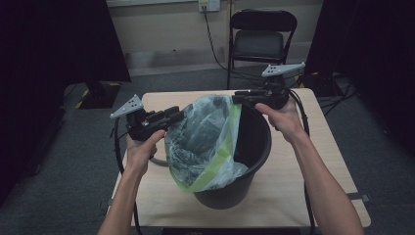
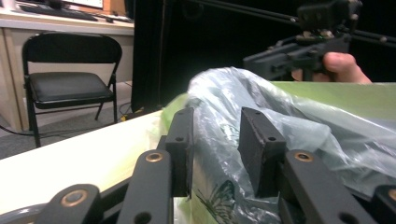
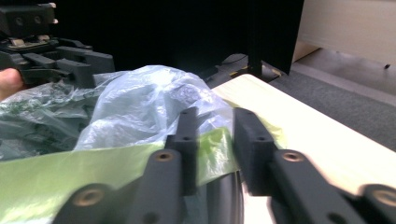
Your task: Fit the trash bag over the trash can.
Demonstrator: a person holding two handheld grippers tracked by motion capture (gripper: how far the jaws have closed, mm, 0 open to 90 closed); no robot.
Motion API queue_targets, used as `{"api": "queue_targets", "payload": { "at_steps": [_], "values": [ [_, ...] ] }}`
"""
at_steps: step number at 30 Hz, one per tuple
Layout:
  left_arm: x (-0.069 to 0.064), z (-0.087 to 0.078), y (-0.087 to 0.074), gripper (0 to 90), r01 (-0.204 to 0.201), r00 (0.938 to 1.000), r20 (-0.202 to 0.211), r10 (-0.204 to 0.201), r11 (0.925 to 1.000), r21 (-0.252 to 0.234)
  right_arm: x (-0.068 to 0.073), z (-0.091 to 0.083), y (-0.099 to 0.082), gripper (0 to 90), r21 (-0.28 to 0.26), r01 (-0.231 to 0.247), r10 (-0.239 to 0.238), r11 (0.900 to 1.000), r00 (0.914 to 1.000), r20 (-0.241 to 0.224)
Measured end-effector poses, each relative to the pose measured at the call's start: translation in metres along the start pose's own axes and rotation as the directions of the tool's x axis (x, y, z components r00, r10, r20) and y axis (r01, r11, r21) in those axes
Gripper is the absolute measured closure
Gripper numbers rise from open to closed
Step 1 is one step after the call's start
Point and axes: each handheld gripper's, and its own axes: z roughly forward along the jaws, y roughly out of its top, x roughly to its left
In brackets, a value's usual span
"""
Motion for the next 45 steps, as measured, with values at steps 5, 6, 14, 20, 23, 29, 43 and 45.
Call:
{"api": "queue_targets", "payload": {
  "at_steps": [5, 6, 14, 20, 23, 29, 43, 45],
  "values": [
    [-0.004, -0.006, -0.005, 64.3, 0.007, 1.0000, -0.006, -0.007, 0.9995, -0.031, 0.001, -0.002, 0.002, 89.1, -0.007, 0.011, -0.011, 0.9999, 0.9989, 0.046],
    [-0.004, -0.007, -0.006, 64.3, 0.011, 0.9999, -0.004, -0.012, 0.9992, -0.039, 0.000, -0.003, 0.002, 90.0, -0.010, 0.013, -0.012, 0.9999, 0.9988, 0.048],
    [-0.012, -0.017, -0.010, 63.9, -0.001, 0.9998, -0.020, 0.000, 0.9989, -0.047, 0.001, -0.028, -0.015, 90.0, -0.123, -0.005, 0.015, 0.9923, 0.9967, 0.079],
    [-0.017, -0.027, -0.013, 63.6, -0.003, 0.9998, -0.022, 0.002, 0.9982, -0.059, -0.008, -0.049, -0.046, 90.0, -0.203, -0.072, 0.095, 0.9766, 0.9897, 0.108],
    [-0.019, -0.029, -0.014, 63.7, -0.001, 0.9999, -0.016, 0.000, 0.9981, -0.062, -0.013, -0.052, -0.062, 90.0, -0.221, -0.099, 0.127, 0.9702, 0.9852, 0.115],
    [-0.021, -0.031, -0.015, 63.8, -0.003, 0.9998, -0.019, 0.002, 0.9979, -0.065, -0.026, -0.048, -0.093, 90.0, -0.204, -0.159, 0.186, 0.9658, 0.9758, 0.116],
    [-0.011, -0.036, 0.000, 61.6, 0.018, 0.9998, 0.010, -0.018, 0.9970, -0.075, -0.026, -0.046, -0.079, 74.5, -0.210, -0.141, 0.169, 0.9675, 0.9780, 0.123],
    [-0.005, -0.029, 0.007, 62.4, 0.017, 0.9998, 0.012, -0.016, 0.9977, -0.066, -0.025, -0.048, -0.072, 71.2, -0.213, -0.126, 0.155, 0.9689, 0.9797, 0.126]
  ]
}}
